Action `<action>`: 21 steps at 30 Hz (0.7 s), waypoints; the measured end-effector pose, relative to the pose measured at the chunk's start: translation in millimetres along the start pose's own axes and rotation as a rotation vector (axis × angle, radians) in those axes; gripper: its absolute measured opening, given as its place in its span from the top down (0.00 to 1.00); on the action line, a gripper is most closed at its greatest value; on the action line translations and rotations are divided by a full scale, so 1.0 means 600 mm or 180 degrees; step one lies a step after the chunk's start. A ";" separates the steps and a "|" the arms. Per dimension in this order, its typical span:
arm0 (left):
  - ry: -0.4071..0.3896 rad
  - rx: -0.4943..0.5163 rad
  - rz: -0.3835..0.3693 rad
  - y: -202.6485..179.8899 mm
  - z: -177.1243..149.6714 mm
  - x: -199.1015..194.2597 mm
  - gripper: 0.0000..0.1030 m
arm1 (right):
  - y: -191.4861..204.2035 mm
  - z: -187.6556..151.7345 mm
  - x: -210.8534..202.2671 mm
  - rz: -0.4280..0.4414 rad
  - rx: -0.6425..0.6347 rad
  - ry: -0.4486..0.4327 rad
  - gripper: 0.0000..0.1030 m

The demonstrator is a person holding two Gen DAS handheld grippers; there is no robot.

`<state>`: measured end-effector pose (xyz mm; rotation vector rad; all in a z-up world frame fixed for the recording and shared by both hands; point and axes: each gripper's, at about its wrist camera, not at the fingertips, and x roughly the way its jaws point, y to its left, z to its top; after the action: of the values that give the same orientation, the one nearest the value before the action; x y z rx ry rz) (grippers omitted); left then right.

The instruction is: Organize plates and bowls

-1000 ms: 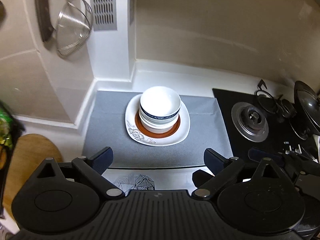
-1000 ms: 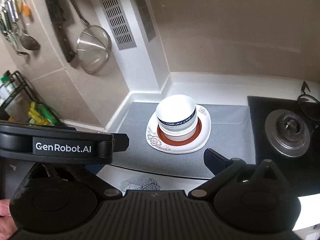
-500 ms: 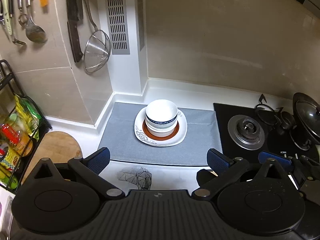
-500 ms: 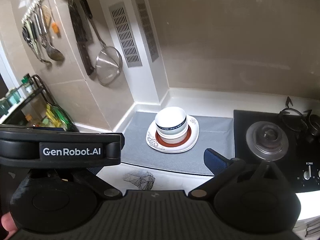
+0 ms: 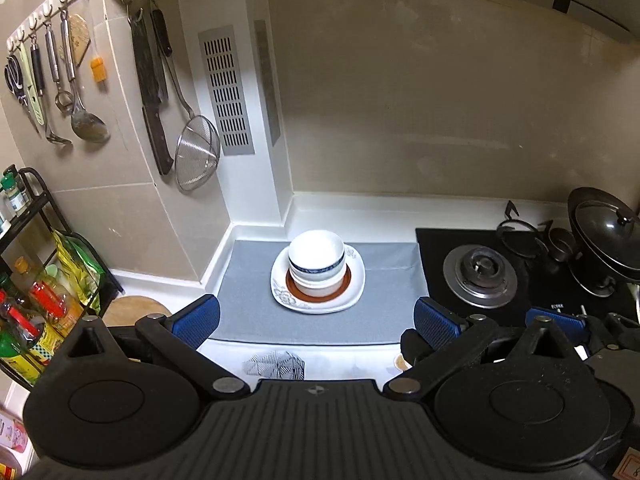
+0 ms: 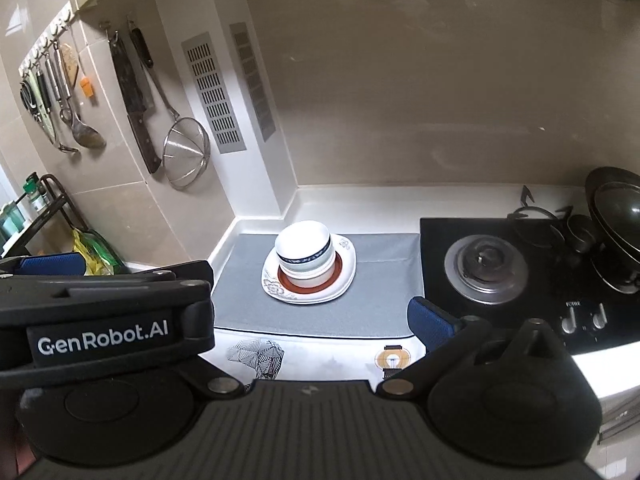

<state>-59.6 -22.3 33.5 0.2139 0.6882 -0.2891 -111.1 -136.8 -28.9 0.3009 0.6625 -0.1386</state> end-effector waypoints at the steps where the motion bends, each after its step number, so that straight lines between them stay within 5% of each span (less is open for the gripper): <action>1: 0.0020 -0.0002 -0.0015 0.000 0.000 0.001 0.00 | -0.001 -0.001 -0.001 -0.0009 0.0012 0.0013 0.00; 21: 0.0164 0.0050 0.0011 0.000 -0.030 -0.002 0.00 | 0.001 -0.031 -0.003 0.0020 0.0037 0.0167 0.00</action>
<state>-71.1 -17.2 20.5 0.2382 0.7366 -0.2864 -123.0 -130.1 -41.7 0.3186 0.7129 -0.1289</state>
